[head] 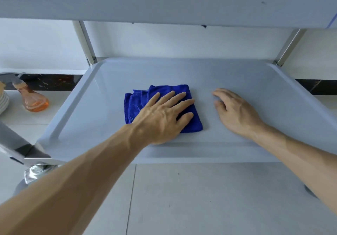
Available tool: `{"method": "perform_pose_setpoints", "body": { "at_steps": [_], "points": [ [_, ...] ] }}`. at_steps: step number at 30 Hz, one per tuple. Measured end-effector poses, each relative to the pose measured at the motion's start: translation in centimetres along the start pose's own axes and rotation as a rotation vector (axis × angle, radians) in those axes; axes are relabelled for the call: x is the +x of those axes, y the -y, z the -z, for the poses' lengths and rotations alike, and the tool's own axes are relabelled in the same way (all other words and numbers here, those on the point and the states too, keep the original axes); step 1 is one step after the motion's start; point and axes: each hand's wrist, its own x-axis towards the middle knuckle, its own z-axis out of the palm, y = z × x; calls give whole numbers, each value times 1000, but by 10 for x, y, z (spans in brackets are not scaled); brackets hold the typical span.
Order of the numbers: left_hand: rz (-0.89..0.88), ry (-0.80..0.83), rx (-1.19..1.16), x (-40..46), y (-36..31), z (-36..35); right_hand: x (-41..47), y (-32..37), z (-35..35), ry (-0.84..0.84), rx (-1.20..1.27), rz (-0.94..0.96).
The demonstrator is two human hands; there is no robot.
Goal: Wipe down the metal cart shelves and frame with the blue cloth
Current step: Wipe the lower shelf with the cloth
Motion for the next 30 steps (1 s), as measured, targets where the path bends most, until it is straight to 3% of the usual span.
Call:
{"method": "perform_pose_setpoints", "body": {
  "at_steps": [5, 11, 16, 22, 25, 28, 30],
  "points": [
    [89, 6, -3, -34, 54, 14, -1, 6, 1, -28, -14, -14],
    [207, -22, -20, -73, 98, 26, 22, 38, 9, 81, -115, -190],
    [274, -95, 44, -88, 86, 21, 28, 76, -18, 151, -118, -19],
    [395, -93, 14, -73, 101, 18, 22, 68, -37, 86, -140, 17],
    [529, -162, 57, -58, 133, 22, 21, 70, -41, 59, -150, 29],
    [728, -141, 68, -32, 153, 24, 21, 72, -44, 43, -152, 22],
    [767, -122, 56, -6, 145, 20, 21, 73, -44, 28, -153, 17]
  ]
}}
